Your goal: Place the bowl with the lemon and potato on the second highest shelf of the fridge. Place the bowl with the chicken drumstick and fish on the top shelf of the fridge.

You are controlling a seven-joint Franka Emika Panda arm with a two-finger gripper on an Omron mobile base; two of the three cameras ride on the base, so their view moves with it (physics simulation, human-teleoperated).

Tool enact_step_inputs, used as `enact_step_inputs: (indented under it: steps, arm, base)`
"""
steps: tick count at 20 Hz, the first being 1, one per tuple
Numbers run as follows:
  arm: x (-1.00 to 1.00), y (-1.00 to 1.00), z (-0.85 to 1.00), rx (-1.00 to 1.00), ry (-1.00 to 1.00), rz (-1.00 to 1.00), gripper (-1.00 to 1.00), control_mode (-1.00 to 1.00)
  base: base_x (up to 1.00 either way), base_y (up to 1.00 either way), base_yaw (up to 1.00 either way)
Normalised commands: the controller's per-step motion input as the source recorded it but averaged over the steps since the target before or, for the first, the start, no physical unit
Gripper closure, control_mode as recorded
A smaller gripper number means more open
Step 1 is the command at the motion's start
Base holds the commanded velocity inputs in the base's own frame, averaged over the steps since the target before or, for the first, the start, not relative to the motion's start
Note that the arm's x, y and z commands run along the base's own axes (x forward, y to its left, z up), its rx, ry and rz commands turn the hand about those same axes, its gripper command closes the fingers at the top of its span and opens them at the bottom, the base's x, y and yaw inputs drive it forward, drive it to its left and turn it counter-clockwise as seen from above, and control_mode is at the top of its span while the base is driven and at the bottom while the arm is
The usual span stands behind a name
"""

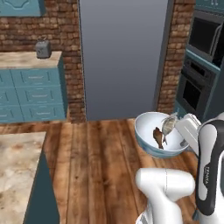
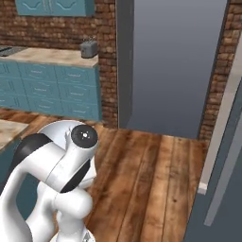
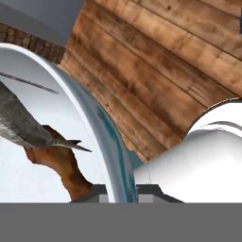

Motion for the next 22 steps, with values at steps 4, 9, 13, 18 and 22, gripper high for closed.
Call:
enact_step_inputs:
  steps: [4,9,13,18,22]
  arm:
    - [0.00,0.00,0.00,0.00,0.00,0.00,1.00,1.00]
    - [0.00,0.00,0.00,0.00,0.00,0.00,1.00,1.00]
    - [0.00,0.00,0.00,0.00,0.00,0.00,1.00,1.00]
    - [0.00,0.00,0.00,0.00,0.00,0.00,1.00,1.00]
    - [0.00,0.00,0.00,0.00,0.00,0.00,1.00,1.00]
  base:
    - [1.00,0.00,0.00]
    - [1.00,0.10,0.00]
    - [1.00,0.05,0.00]
    - [1.00,0.07,-0.05]
    - [1.00,0.31,-0.31]
